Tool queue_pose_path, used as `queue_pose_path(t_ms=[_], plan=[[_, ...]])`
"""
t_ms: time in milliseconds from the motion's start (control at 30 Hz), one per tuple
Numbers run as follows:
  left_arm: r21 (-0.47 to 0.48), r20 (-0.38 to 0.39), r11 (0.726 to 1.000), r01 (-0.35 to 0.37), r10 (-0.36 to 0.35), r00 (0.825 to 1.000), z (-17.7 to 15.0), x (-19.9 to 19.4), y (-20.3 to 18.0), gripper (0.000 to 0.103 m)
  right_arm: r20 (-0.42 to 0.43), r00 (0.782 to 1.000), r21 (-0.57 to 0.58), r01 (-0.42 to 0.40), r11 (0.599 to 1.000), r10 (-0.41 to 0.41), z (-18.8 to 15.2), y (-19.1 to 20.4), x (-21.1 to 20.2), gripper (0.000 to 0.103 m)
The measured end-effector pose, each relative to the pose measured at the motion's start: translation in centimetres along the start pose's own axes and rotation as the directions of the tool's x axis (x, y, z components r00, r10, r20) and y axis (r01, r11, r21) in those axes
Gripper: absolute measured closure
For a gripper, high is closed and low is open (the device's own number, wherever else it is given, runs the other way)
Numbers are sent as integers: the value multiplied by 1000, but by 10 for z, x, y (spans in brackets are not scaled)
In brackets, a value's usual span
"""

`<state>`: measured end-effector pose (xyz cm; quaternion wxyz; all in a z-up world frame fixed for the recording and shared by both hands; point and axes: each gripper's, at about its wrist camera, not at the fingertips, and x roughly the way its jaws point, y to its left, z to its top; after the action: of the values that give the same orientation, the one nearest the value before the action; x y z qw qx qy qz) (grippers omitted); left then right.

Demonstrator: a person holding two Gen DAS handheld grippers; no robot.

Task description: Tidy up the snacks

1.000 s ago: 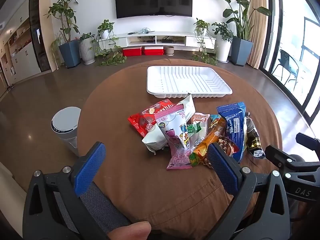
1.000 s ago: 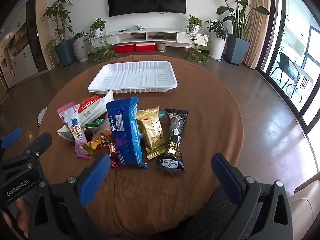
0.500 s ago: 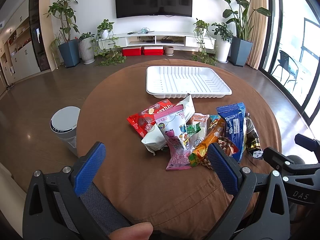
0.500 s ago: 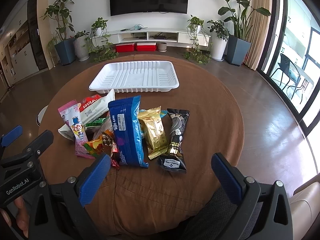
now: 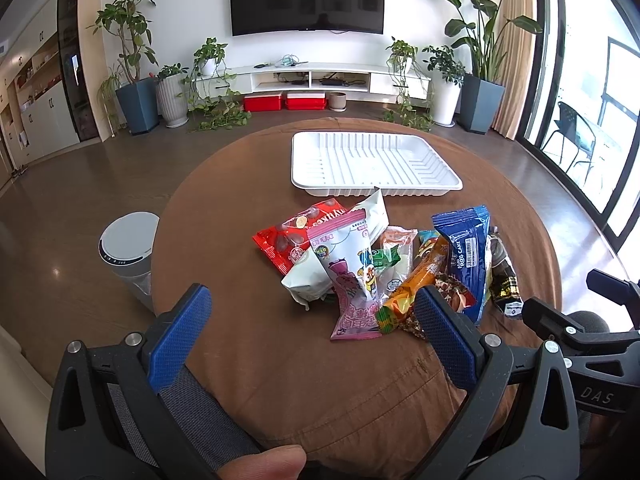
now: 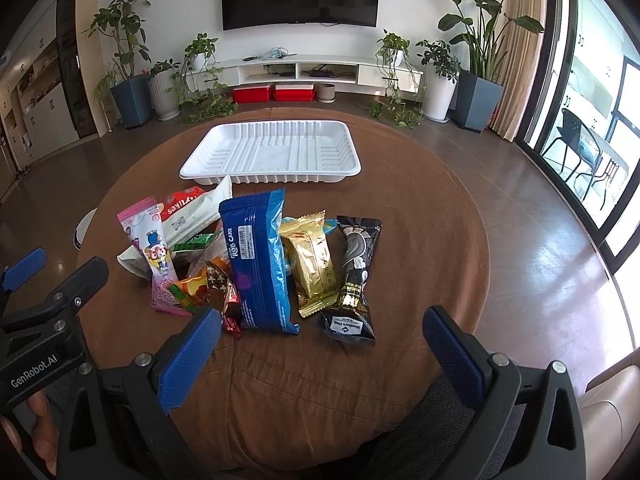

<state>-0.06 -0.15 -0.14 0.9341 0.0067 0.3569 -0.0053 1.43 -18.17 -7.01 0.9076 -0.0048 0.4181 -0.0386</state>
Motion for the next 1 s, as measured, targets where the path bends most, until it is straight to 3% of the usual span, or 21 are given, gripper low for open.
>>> queue_pose_path(t_ms=[1000], plan=[[-3,-2,1000,2,-2,1000,0,2,-1,0,-7,1000,-3,-2,1000,1,-2,3,0,0]])
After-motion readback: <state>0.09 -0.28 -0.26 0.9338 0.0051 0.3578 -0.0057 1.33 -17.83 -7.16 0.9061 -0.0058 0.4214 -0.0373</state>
